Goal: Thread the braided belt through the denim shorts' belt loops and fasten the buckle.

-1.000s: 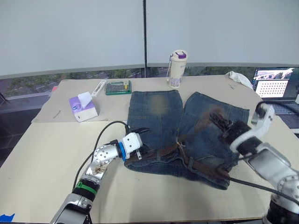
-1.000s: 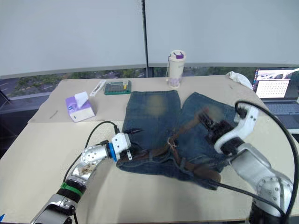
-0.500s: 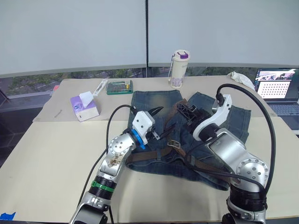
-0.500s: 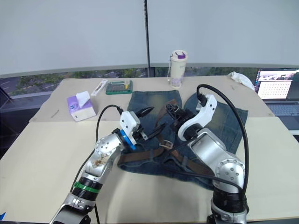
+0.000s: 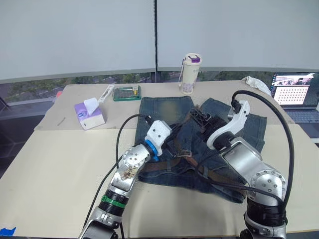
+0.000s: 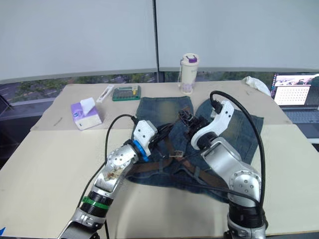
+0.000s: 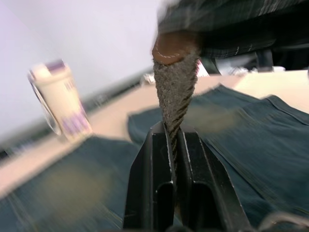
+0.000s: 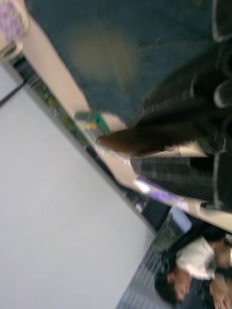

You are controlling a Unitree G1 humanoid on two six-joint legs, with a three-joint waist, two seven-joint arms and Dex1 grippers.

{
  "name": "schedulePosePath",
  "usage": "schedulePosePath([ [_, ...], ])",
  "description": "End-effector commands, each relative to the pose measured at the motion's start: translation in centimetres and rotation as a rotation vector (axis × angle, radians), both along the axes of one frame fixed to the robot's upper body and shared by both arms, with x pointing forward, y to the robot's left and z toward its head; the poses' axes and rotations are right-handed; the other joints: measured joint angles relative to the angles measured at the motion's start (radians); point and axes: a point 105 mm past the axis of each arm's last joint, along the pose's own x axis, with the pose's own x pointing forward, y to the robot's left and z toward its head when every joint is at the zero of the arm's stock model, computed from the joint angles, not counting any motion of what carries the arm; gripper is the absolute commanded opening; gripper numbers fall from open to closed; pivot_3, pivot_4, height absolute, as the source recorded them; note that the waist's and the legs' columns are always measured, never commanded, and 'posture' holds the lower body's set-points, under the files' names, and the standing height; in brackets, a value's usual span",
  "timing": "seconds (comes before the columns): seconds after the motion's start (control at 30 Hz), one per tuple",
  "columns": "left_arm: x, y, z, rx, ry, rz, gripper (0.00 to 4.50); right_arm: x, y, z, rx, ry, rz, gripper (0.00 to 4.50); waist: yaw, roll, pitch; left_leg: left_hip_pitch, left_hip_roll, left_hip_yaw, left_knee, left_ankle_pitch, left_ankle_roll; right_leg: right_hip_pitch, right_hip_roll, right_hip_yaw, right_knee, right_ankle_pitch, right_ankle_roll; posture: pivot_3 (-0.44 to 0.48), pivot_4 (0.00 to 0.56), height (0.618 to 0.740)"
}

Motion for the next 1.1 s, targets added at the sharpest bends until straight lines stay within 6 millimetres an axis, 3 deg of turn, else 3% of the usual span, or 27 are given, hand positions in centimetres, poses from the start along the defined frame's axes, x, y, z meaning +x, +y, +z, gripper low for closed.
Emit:
schedulePosePath([
  [0.03,0.7,1.8,-1.6,-0.137,0.25,0.085,0.0,-0.9,-0.2,0.8,-0.155,-0.18,-0.006,2.46,-0.002,0.0,0.0,0.0,0.0,0.0,0.0,0.0,0.0,0.0,0.0,0.0,0.0,0.0,0.0,0.0,0.15,0.74],
  [0.2,1.6,5.2,-3.2,-0.364,0.556,0.191,0.0,-2.8,1.4,-2.0,-0.299,-0.272,0.174,4.2,-0.006,-0.001,0.001,0.0,0.0,0.0,0.001,0.0,0.0,0.0,0.001,-0.001,0.0,0.0,0.001,0.0,0.15,0.74],
  [0.43,0.6,6.6,-4.2,-0.478,0.709,0.197,0.0,-4.5,1.8,-9.7,-0.596,-0.2,0.374,4.2,0.0,-0.002,0.001,0.001,0.0,0.0,0.001,0.0,-0.001,0.001,0.0,-0.001,-0.001,-0.001,0.001,0.0,0.15,0.74],
  [0.57,-0.1,6.5,-4.4,-0.444,0.698,0.173,0.0,-5.1,1.6,-11.2,-0.648,-0.196,0.429,4.2,0.006,-0.004,0.002,0.001,0.0,0.0,0.001,0.001,-0.002,0.001,0.0,-0.001,-0.001,0.0,0.001,0.0,0.15,0.74],
  [0.67,-0.6,6.8,-4.2,-0.529,0.728,0.144,0.0,-5.6,0.8,-13.0,-0.703,-0.142,0.477,4.2,0.012,-0.005,0.003,0.001,0.0,0.0,0.001,0.001,-0.002,0.001,0.0,0.0,-0.001,0.0,0.001,0.0,0.15,0.74],
  [0.9,-1.8,8.0,-3.9,-0.585,0.694,0.064,0.0,-5.5,0.9,-15.2,-0.757,-0.101,0.531,4.2,0.015,-0.007,0.002,0.001,0.0,0.0,0.0,0.0,-0.002,0.001,0.0,0.0,-0.002,0.0,0.001,0.0,0.15,0.74],
  [1.1,-1.2,11.4,-4.7,-0.692,0.671,0.203,0.0,-5.5,0.9,-16.7,-0.787,-0.073,0.594,4.2,0.015,-0.008,0.001,0.002,0.001,0.0,0.0,0.0,-0.003,0.001,0.0,0.0,-0.002,0.0,0.0,0.0,0.15,0.74],
])
